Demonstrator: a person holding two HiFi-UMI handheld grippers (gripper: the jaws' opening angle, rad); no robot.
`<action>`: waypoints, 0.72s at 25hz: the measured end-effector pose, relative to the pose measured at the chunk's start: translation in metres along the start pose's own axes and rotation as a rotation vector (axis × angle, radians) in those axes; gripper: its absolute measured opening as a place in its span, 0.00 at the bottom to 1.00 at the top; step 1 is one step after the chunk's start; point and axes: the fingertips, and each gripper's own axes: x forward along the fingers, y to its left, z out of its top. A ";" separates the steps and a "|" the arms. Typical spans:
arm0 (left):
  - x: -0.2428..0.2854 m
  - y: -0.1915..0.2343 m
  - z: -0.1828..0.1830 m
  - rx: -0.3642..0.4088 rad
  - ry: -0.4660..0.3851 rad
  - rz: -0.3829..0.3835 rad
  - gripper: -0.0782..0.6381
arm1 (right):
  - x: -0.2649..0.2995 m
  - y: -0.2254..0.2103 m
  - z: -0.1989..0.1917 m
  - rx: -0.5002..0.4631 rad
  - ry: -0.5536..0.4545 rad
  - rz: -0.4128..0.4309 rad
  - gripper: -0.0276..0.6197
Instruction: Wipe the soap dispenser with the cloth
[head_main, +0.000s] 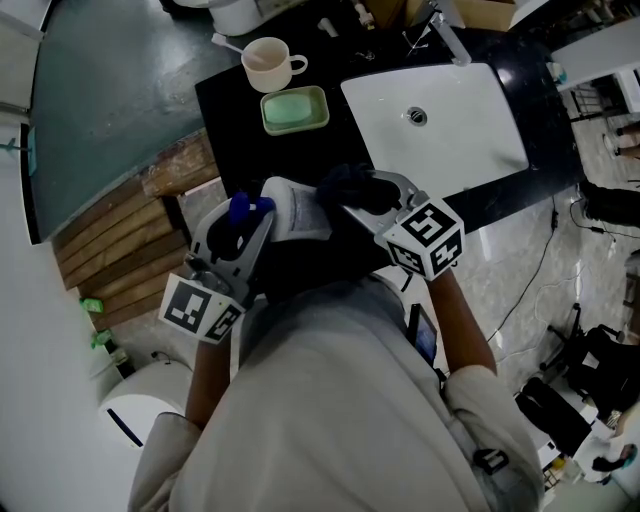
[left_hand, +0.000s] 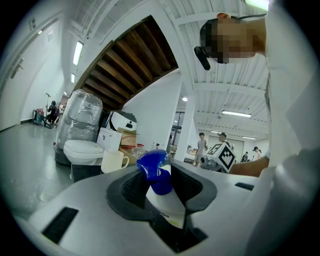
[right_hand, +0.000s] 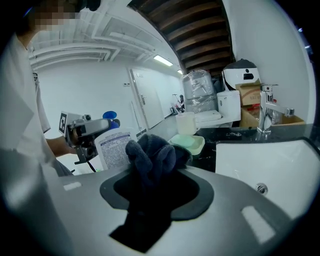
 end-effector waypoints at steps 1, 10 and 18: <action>0.000 0.000 0.000 0.001 0.000 0.000 0.29 | 0.000 -0.001 -0.002 -0.001 0.006 -0.004 0.27; -0.001 0.001 -0.001 0.002 -0.003 0.003 0.29 | -0.006 -0.005 -0.017 -0.018 0.054 -0.032 0.27; -0.002 0.001 -0.001 -0.003 -0.014 0.016 0.29 | -0.013 -0.002 -0.029 0.005 0.056 -0.046 0.27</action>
